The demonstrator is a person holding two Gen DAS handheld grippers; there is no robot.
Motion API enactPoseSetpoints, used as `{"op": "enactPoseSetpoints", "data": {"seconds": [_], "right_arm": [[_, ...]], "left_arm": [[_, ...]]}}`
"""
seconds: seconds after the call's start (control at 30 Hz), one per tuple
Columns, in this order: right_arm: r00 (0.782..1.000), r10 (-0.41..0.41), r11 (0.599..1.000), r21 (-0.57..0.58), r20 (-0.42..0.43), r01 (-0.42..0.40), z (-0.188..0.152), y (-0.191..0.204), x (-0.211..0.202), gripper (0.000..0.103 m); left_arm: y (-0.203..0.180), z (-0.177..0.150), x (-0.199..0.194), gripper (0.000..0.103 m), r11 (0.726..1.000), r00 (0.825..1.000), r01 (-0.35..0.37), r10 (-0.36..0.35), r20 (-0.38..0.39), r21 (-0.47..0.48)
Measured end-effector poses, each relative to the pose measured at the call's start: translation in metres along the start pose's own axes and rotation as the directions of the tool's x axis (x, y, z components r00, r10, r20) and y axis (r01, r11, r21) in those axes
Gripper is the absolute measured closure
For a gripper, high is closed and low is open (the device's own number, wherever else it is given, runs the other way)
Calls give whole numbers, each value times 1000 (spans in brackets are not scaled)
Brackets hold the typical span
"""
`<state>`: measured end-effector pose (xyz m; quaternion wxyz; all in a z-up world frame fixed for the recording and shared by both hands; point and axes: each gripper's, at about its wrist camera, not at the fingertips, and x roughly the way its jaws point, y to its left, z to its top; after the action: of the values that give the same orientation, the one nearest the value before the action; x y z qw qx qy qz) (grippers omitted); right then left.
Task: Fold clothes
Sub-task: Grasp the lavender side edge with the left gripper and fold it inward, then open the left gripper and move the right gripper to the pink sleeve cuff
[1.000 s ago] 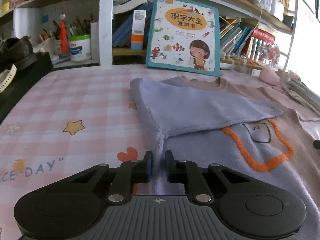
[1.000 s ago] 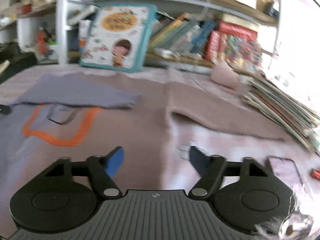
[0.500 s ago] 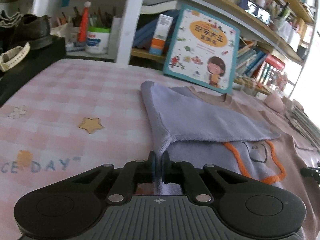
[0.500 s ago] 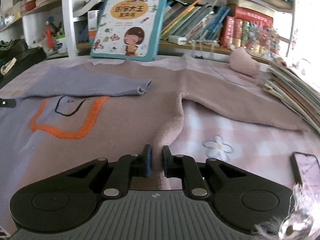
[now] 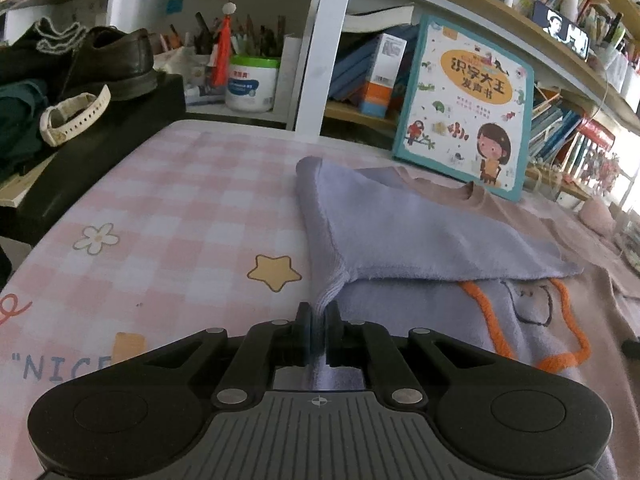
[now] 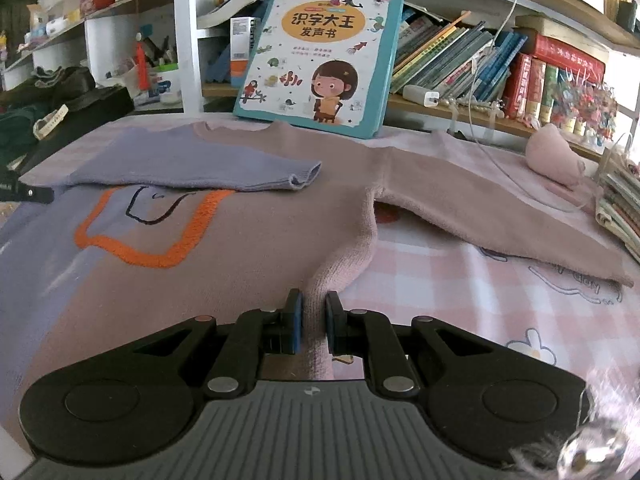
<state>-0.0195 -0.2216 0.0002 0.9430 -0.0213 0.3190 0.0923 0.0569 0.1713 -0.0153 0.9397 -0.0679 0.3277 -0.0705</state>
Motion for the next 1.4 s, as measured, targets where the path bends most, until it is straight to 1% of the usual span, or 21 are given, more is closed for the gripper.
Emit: {"op": "enactPoseSetpoints", "data": {"seconds": [0.07,0.1,0.13,0.17,0.23,0.27,0.3,0.33,0.37,0.43,0.47,0.5,0.53,0.57,0.63,0.73,0.93,1.1,1.23,1.4], "right_arm": [[1000,0,1000,23,1,0,-1,-4,-2,83],[1000,-4,1000,31,5,4,-2,-6,-3,70],[1000,-5,999,35,12,5,-3,-7,-6,61],[1000,-6,999,39,19,5,-5,-9,-9,59],[1000,-9,999,50,28,8,-8,-11,-14,56],[999,-12,998,56,32,10,-9,-12,-17,53],[999,-15,998,60,36,12,-11,-13,-21,48],[999,-16,998,59,42,14,-13,-13,-25,42],[999,-17,998,59,47,15,-16,-13,-30,39],[998,-21,998,56,58,18,-20,-13,-39,26],[998,-26,998,54,60,23,-23,-13,-43,23],[998,-32,998,53,61,28,-25,-14,-47,18],[997,-37,998,52,63,34,-27,-14,-50,14],[997,-42,998,51,64,39,-29,-14,-54,13],[997,-51,998,51,66,48,-33,-15,-60,12],[996,-56,996,66,66,52,-36,-22,-65,12],[995,-68,992,107,78,60,-40,-35,-70,12],[992,-100,987,137,77,88,-43,-50,-72,12],[989,-134,977,177,69,120,-43,-68,-70,12],[982,-181,966,198,57,166,-41,-90,-66,12]], "left_arm": [[-5,-2,-4,92,999,1000,-29,29,8,24],[-8,-3,-6,91,998,999,-46,46,11,36],[-11,-4,-9,87,997,998,-63,62,18,47],[-14,-5,-14,84,995,997,-78,77,28,55],[-22,-8,-25,62,992,994,-102,98,52,73],[-26,-10,-31,56,990,992,-110,105,65,86],[-31,-11,-37,46,988,991,-118,110,79,100],[-35,-14,-43,40,987,990,-122,112,89,108],[-39,-16,-47,37,987,990,-118,108,94,110],[-48,-22,-55,28,987,990,-111,100,104,113],[-52,-24,-59,25,988,989,-108,95,109,115],[-56,-27,-63,20,988,989,-104,91,114,116],[-60,-30,-67,19,988,989,-101,87,119,118],[-65,-32,-72,18,988,989,-97,82,124,119],[-73,-38,-80,14,988,988,-90,74,134,123],[-86,-46,-91,13,988,987,-81,61,146,133],[-120,-55,-81,11,970,992,-65,38,119,235],[-145,-58,-72,10,956,996,-11,-16,91,292],[-160,-58,-62,9,947,996,30,-57,73,320],[-172,-56,-53,9,943,993,79,-104,62,324]]}}
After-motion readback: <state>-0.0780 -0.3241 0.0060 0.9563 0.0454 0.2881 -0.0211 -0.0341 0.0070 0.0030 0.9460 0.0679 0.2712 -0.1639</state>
